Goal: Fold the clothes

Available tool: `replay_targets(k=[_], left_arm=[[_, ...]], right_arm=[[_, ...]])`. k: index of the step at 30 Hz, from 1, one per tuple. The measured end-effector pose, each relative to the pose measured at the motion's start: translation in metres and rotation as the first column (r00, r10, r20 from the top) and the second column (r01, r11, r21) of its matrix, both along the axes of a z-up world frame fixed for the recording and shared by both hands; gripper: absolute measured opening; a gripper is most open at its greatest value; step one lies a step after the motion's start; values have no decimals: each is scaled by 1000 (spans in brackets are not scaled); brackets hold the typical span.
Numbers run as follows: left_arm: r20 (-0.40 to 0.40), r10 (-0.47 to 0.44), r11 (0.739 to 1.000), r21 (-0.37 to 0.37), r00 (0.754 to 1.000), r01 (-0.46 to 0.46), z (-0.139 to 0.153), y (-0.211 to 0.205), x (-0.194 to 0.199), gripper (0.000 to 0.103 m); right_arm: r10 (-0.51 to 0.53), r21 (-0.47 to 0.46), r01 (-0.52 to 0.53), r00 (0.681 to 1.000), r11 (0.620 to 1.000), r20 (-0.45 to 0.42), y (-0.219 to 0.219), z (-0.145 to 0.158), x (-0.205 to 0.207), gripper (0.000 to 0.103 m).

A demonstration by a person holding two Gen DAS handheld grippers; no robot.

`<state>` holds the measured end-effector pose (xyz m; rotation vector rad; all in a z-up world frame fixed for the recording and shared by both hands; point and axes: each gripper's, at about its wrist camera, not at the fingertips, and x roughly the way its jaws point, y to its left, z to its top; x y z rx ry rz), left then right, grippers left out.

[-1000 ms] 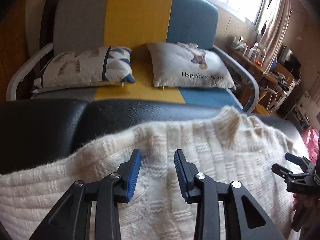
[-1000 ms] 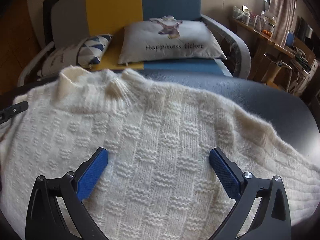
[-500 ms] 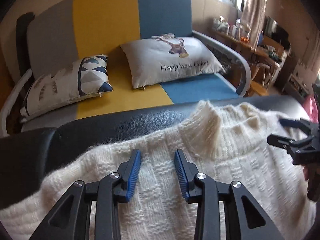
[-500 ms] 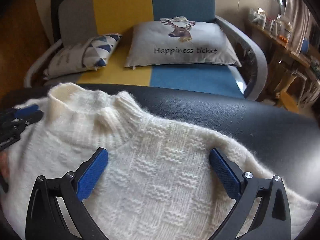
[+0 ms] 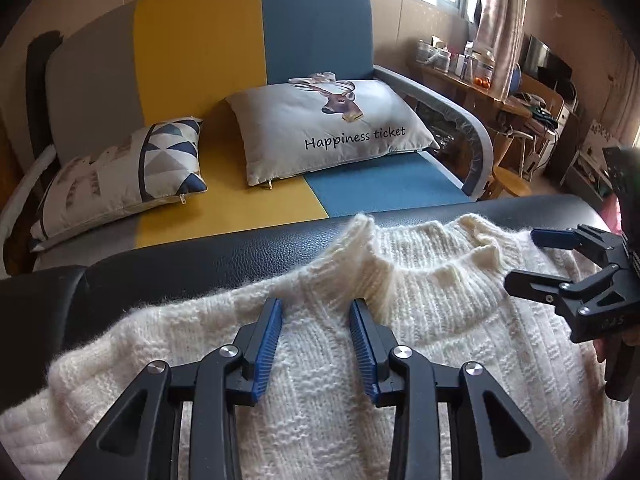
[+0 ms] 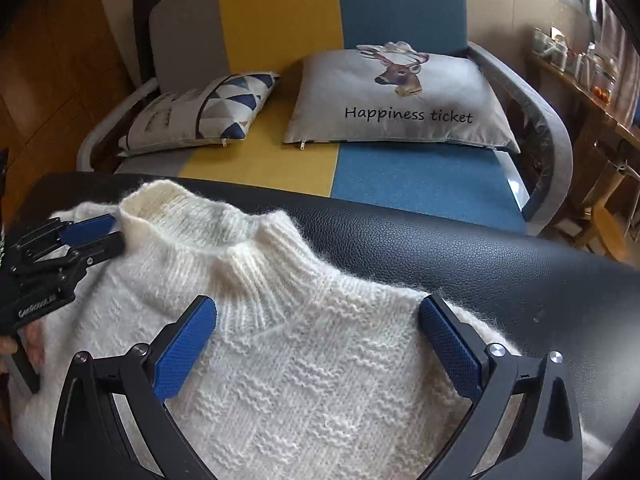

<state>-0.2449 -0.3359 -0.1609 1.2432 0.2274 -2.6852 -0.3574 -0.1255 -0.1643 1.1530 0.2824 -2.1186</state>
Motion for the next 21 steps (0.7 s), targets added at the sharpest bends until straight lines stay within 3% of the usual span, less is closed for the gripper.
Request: replay_targets(k=[3, 6, 12, 18, 21], left_arm=[[-24, 2, 1000, 26, 1000, -1, 5, 0, 12, 36], [-15, 4, 1000, -4, 1000, -4, 2, 5, 20, 36], [6, 31, 999, 12, 1000, -31, 3, 4, 23, 36], [-58, -39, 998, 42, 998, 42, 18, 28, 81, 36], [-56, -72, 997, 21, 996, 74, 16, 49, 114, 36]], right_arm=[[12, -59, -12, 1000, 998, 7, 20, 18, 14, 103], [43, -80, -42, 999, 996, 19, 42, 26, 32, 103], [-80, 68, 75, 994, 995, 71, 86, -4, 31, 103], [-8, -106, 21, 993, 994, 119, 119, 28, 82, 103], [31, -125, -13, 990, 992, 139, 127, 28, 117, 103]])
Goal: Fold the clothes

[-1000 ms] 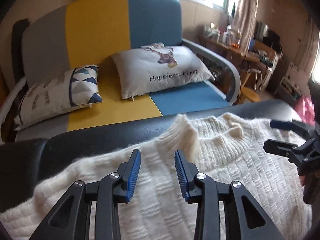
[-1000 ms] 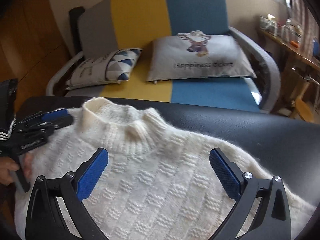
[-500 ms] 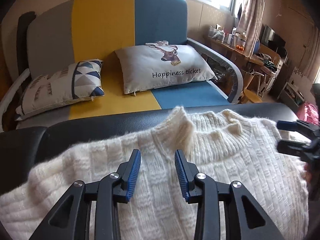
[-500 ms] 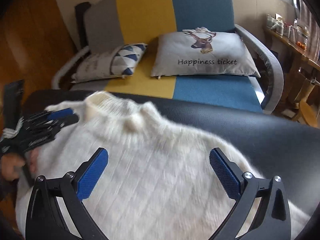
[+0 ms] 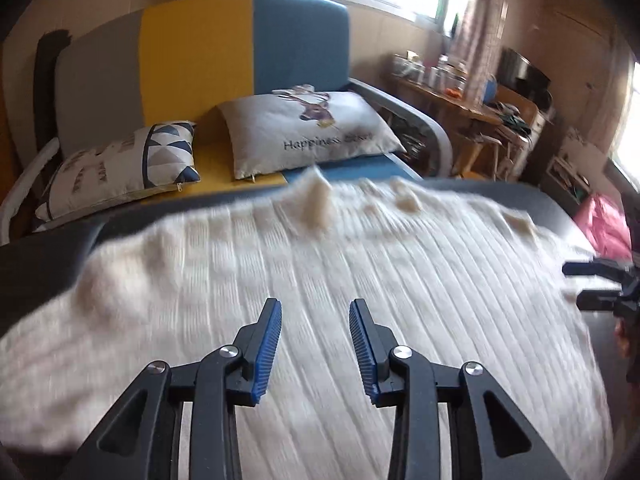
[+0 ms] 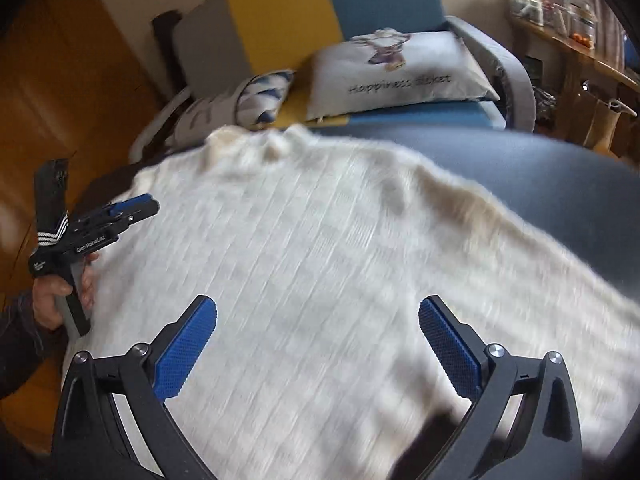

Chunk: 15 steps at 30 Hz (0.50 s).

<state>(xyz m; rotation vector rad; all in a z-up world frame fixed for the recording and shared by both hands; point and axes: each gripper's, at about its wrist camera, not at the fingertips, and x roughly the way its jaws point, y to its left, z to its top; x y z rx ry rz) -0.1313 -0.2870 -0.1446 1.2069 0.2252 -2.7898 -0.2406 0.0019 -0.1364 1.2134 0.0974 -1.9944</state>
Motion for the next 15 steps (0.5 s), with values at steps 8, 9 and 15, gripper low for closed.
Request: replay_targets(k=[8, 9, 15], left_arm=[[66, 9, 999, -38, 998, -6, -15, 26, 47, 36], [53, 22, 999, -24, 998, -21, -11, 25, 52, 36], [64, 93, 996, 6, 994, -93, -11, 26, 75, 36]], right_arm=[[-99, 11, 99, 992, 995, 72, 26, -26, 22, 103], [-111, -5, 112, 991, 994, 79, 27, -22, 24, 103], [-96, -91, 106, 989, 990, 112, 31, -18, 57, 103]])
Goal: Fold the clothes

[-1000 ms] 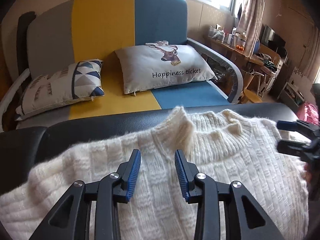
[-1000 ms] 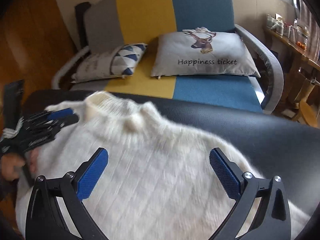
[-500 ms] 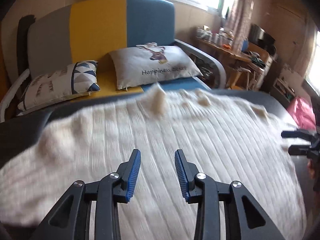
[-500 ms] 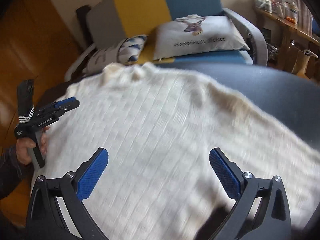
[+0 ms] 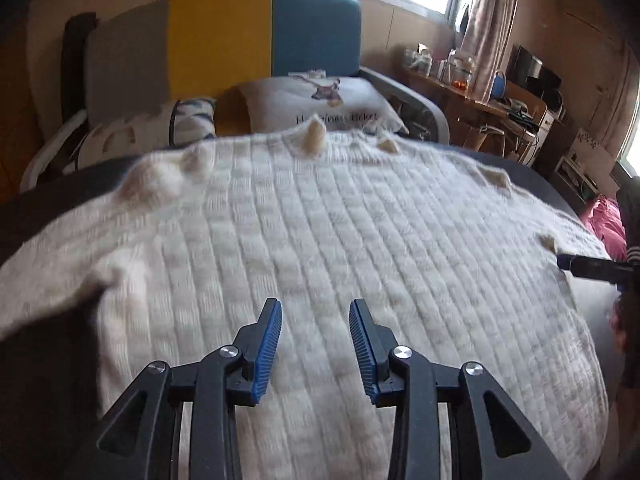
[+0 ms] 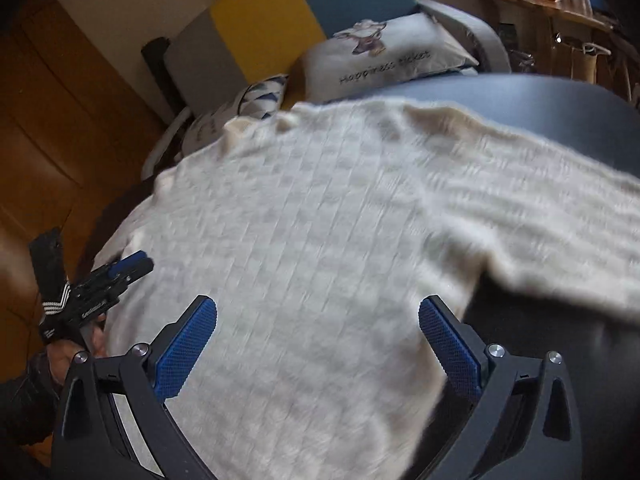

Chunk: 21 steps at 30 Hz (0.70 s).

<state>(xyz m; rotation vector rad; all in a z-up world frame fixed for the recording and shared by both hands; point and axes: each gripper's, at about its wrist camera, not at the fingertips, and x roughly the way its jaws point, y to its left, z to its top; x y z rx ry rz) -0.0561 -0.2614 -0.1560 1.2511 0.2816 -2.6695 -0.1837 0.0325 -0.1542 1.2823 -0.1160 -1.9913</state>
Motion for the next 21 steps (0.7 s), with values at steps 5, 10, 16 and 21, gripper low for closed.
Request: replay_targets(k=[5, 10, 16, 21], left_arm=[[22, 44, 999, -7, 999, -44, 0, 3, 13, 36], [29, 63, 998, -15, 998, -63, -3, 11, 31, 36], [28, 74, 997, -35, 997, -73, -9, 17, 37, 36], [33, 77, 996, -52, 996, -76, -10, 19, 37, 37]], right_arm=[[-47, 22, 48, 999, 999, -24, 8, -1, 16, 103], [-140, -52, 136, 988, 989, -65, 50, 31, 22, 103], [-438, -171, 432, 899, 885, 7, 168, 39, 7, 103], [-629, -192, 624, 777, 758, 42, 249, 35, -4, 103]])
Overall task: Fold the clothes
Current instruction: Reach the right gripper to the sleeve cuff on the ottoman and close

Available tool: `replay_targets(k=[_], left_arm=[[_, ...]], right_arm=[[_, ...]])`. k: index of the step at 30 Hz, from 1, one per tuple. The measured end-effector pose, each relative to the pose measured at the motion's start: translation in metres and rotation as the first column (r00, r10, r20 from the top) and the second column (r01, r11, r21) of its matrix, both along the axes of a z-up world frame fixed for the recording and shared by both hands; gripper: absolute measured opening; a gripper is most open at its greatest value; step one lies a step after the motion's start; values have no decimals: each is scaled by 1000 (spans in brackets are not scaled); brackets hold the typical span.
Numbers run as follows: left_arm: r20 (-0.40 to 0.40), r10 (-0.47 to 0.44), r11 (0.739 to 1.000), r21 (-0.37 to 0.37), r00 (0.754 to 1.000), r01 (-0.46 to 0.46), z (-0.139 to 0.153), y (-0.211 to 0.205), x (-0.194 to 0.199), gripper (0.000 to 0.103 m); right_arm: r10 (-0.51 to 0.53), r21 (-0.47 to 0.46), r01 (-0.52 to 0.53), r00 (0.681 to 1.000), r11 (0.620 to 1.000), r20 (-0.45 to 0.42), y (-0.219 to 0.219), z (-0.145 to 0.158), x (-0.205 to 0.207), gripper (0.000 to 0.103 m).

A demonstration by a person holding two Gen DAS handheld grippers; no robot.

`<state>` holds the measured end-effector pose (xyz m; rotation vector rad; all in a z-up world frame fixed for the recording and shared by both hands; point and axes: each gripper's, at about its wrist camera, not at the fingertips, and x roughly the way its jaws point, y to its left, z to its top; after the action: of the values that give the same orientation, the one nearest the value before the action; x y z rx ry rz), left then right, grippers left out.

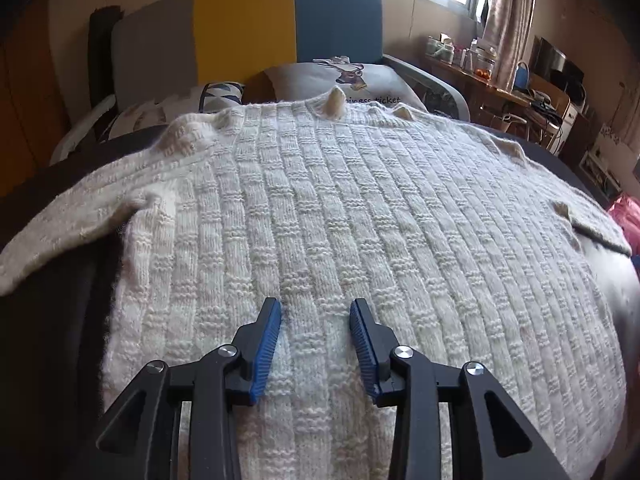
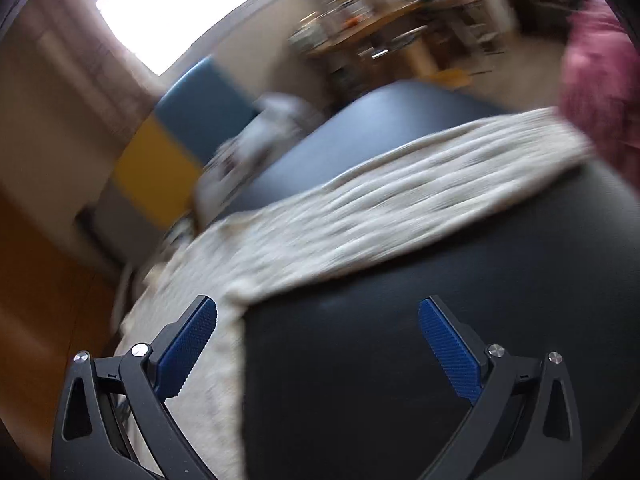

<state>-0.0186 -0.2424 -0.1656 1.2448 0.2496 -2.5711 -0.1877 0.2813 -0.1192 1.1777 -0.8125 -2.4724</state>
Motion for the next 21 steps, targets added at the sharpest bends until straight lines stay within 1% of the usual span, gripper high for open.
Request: replay_targets(k=[1, 3, 6, 9, 10, 13, 14, 15, 16, 17, 18, 19, 21], left_arm=[[1, 0, 1000, -2, 1000, 0, 0, 0, 0, 37], [2, -1, 1000, -2, 1000, 1, 0, 0, 1, 37], [3, -1, 1000, -7, 1000, 1, -1, 0, 1, 37], [7, -1, 1000, -17, 1000, 1, -1, 2, 0, 37], [7, -1, 1000, -18, 1000, 1, -1, 2, 0, 38], [8, 0, 1000, -17, 1000, 0, -1, 2, -1, 38], [8, 1, 1000, -17, 1000, -1, -1, 2, -1, 38], [7, 1, 1000, -16, 1000, -1, -1, 1, -1, 38], [7, 1, 1000, -16, 1000, -1, -1, 1, -1, 38], [7, 2, 1000, -15, 1000, -2, -1, 1, 0, 38], [7, 2, 1000, -15, 1000, -2, -1, 1, 0, 38], [7, 3, 1000, -14, 1000, -3, -1, 1, 0, 38], [6, 2, 1000, -14, 1000, -2, -1, 1, 0, 38]], right_arm=[[-42, -18, 42, 999, 999, 4, 12, -3, -3, 103], [-102, -84, 105, 994, 991, 31, 33, -13, -12, 103], [-188, -169, 196, 980, 966, 63, 65, -27, -24, 103], [-250, -222, 261, 965, 939, 79, 86, -37, -35, 103], [-264, -233, 276, 961, 932, 83, 92, -39, -39, 103], [-294, -226, 309, 951, 924, 98, 100, -44, -49, 102], [-298, -226, 314, 949, 922, 103, 101, -46, -52, 94], [-301, -219, 318, 947, 922, 108, 101, -48, -55, 80], [-303, -208, 321, 946, 924, 115, 101, -51, -59, 74], [-305, -198, 324, 945, 925, 120, 101, -53, -62, 63], [-308, -188, 327, 943, 926, 124, 100, -55, -65, 54], [-311, -192, 331, 942, 924, 125, 100, -57, -67, 54], [-322, -227, 343, 939, 912, 124, 105, -59, -67, 53]])
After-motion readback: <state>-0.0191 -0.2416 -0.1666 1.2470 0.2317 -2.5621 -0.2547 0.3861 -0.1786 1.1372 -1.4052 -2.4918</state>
